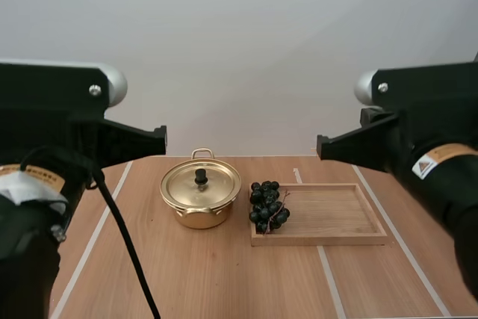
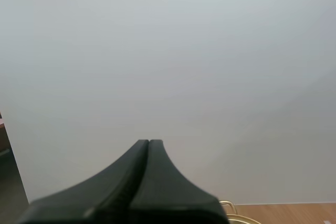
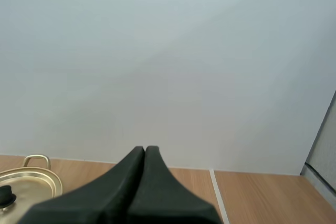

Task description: Open the pot, put the grape inside, and close it

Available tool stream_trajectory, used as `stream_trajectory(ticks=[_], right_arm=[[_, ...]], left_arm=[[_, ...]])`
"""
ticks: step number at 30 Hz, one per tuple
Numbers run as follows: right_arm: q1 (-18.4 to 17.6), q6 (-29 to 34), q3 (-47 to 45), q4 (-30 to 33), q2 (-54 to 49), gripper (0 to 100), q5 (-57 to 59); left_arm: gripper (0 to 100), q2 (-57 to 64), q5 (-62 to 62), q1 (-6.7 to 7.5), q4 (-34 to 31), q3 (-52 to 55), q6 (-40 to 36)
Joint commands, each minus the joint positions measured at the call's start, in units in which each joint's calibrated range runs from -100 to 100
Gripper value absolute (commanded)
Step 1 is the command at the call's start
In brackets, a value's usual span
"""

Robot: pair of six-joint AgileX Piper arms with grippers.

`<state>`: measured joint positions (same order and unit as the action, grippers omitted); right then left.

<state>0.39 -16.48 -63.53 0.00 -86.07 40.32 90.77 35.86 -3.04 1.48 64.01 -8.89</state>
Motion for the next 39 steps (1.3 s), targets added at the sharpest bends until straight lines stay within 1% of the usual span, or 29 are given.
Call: stream_trajectory(ticks=[1,7,11,15,17,20,22,24,25,30,33,37,38,39], right_arm=[[-0.1,0.5,7.4,0.8,6.7,0,6.2],[-0.1,0.5,20.8,0.8,19.1,0,19.8],[-0.1,0.5,27.1,0.6,26.0,0,25.9],[-0.1,-0.3,31.2,0.5,31.4,0,30.6],[-0.1,-3.6,32.3,-1.3,34.2,0,32.8],[-0.1,-12.0,32.9,-6.7,37.8,0,36.2],[-0.1,-17.5,32.9,-11.1,39.8,0,39.0],[-0.1,-22.2,32.9,-13.7,41.7,0,41.5],[-0.1,-23.1,32.9,-13.9,42.4,0,41.6],[-0.1,-22.6,32.9,-14.1,43.6,0,41.6],[-0.1,-22.6,32.9,-15.9,43.6,0,41.6],[-0.1,-22.6,32.9,-17.7,43.6,0,41.5],[-0.1,-22.6,32.9,-17.7,43.6,0,41.5],[-0.1,-22.7,32.9,-17.7,43.6,0,41.5]], left_arm=[[0,-3.8,4.3,-0.11,-0.1,-4.8,0.1],[0,-13.6,15.5,-0.11,-0.1,-13.7,6.2],[0,-20.7,20.3,-0.11,-0.1,-17.7,11.0],[0,-28.4,24.5,-0.11,0.3,-21.0,15.4],[0,-32.4,26.3,-0.11,1.5,-22.8,18.5],[0,-37.9,30.1,-0.11,3.0,-25.0,23.1],[0,-40.9,31.1,-0.11,3.7,-25.9,24.0],[0,-43.6,30.9,-0.11,4.0,-26.3,24.0],[0,-44.5,30.9,-0.11,4.0,-26.3,24.0],[0,-48.2,30.9,-0.11,4.0,-26.3,24.0],[0,-49.2,30.9,-0.11,4.0,-26.3,24.0],[0,-49.5,24.8,-0.11,4.0,-26.3,24.0],[0,-49.5,24.1,-0.11,4.2,-26.3,24.4],[0,-49.5,24.1,-0.11,4.8,-26.3,26.4]])
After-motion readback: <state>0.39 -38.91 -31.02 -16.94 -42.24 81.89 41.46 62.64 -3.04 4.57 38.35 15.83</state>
